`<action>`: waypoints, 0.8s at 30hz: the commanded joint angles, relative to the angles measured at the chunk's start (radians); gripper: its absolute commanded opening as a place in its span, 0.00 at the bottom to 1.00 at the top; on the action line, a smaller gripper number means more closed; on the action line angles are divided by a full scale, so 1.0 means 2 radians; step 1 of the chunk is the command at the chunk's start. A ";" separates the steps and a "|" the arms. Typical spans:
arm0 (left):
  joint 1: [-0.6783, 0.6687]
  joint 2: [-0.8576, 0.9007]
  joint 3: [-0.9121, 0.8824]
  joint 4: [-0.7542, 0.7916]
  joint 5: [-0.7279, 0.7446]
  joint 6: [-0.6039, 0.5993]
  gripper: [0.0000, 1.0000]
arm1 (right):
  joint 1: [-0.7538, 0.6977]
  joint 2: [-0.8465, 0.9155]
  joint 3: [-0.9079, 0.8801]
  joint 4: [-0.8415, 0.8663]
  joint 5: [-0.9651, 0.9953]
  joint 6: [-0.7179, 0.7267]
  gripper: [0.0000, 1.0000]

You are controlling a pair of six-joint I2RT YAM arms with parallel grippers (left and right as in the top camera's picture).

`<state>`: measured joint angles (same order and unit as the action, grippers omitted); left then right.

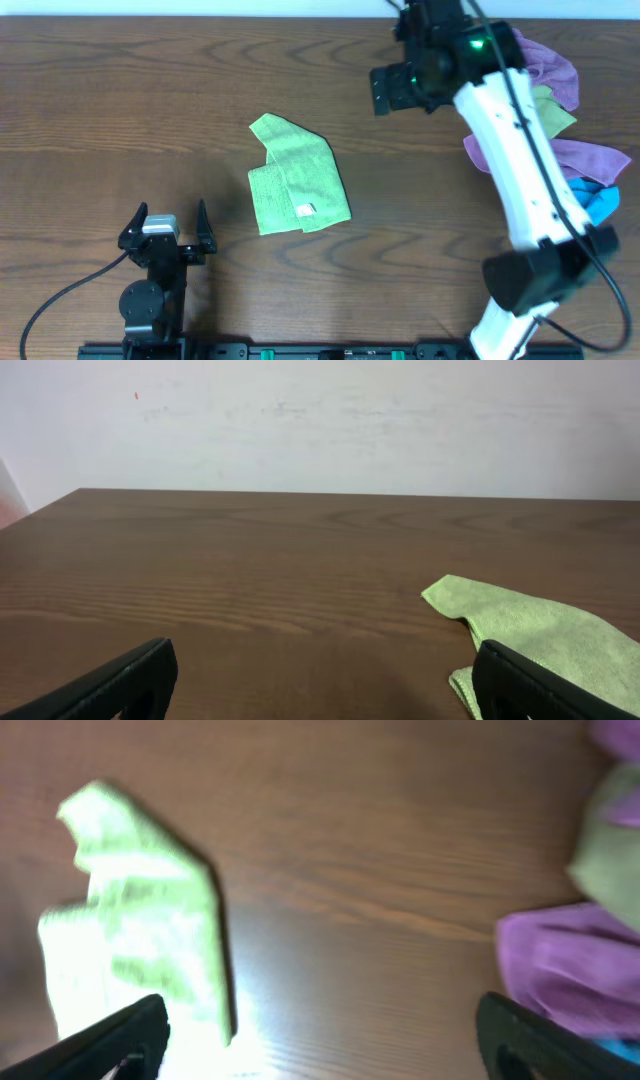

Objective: Fold the cloth
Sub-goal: 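Grasp the near corner of the green cloth with the right gripper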

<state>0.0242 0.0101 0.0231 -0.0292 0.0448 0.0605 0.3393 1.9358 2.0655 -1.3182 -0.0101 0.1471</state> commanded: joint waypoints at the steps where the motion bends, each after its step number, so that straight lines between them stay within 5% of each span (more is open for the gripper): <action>1: 0.002 -0.003 -0.009 -0.024 -0.014 0.007 0.95 | 0.021 0.043 0.002 -0.005 -0.088 -0.056 0.87; 8: 0.002 -0.003 -0.009 -0.024 -0.014 0.007 0.95 | 0.130 0.084 0.002 -0.032 -0.030 -0.115 0.62; 11: 0.002 -0.003 -0.009 -0.024 -0.014 0.007 0.95 | 0.187 0.084 0.002 -0.042 0.070 -0.095 0.61; 15: 0.002 -0.003 -0.009 -0.024 -0.014 0.007 0.95 | 0.232 0.066 -0.025 -0.056 0.076 -0.080 0.62; 24: 0.002 -0.003 -0.009 -0.024 -0.014 0.007 0.96 | 0.269 -0.083 -0.310 0.067 0.134 -0.055 0.76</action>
<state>0.0242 0.0101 0.0235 -0.0296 0.0448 0.0605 0.8669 1.8317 1.5467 -1.2304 0.2104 0.0151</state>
